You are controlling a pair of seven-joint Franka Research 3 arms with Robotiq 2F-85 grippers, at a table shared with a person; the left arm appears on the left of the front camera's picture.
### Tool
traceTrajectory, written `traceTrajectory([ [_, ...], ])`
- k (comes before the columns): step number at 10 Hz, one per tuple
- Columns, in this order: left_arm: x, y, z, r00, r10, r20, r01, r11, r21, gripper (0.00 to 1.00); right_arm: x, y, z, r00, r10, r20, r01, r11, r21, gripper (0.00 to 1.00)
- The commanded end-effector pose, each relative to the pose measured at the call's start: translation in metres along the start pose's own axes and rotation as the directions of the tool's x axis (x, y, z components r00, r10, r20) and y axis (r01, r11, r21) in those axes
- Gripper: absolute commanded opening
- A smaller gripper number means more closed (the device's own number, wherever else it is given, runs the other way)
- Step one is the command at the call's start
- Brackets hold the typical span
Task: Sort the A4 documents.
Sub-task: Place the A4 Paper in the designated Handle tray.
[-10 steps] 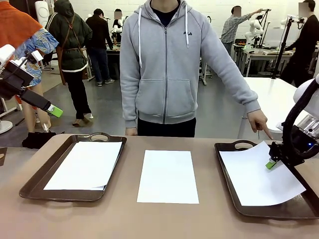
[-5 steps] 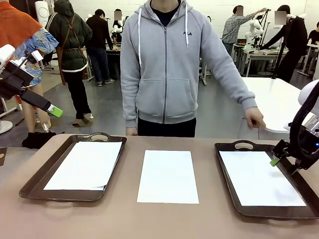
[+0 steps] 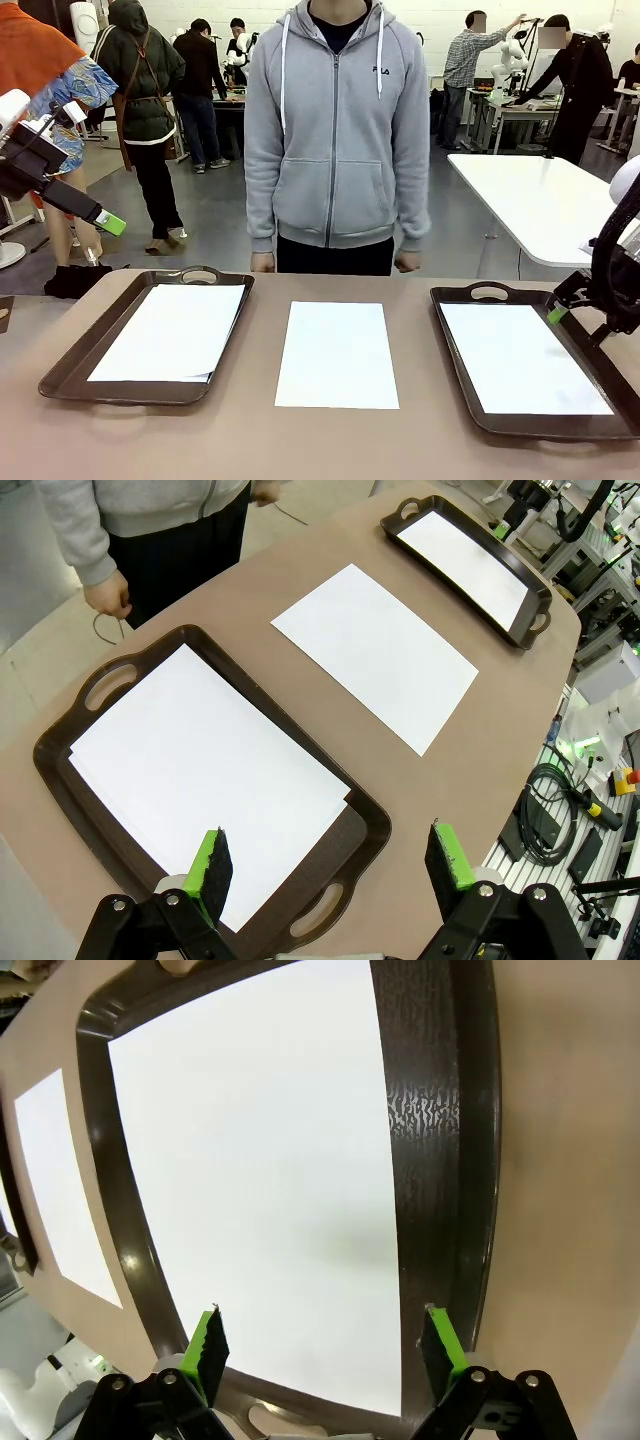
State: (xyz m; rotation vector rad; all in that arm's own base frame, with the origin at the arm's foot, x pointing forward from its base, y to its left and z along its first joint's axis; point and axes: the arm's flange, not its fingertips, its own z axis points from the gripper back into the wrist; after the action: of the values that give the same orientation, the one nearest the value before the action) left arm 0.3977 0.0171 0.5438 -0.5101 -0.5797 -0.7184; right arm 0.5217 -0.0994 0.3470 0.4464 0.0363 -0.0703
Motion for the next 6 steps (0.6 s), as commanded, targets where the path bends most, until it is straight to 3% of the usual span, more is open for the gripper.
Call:
traceTrajectory([
  [1, -0.0008, 0.0006, 0.0009, 1.0, -0.008, 0.014, 0.008, 1.0, -0.014, 1.0, 0.0005, -0.0006, -0.0018, 1.0, -0.003, 0.0, 0.003, 1.0, 0.005, 1.0],
  [6, -0.0008, 0.0006, 0.0009, 1.0, -0.008, 0.014, 0.008, 1.0, -0.014, 1.0, 0.0005, -0.0006, -0.0018, 1.0, -0.003, 0.0, 0.003, 1.0, 0.005, 1.0],
])
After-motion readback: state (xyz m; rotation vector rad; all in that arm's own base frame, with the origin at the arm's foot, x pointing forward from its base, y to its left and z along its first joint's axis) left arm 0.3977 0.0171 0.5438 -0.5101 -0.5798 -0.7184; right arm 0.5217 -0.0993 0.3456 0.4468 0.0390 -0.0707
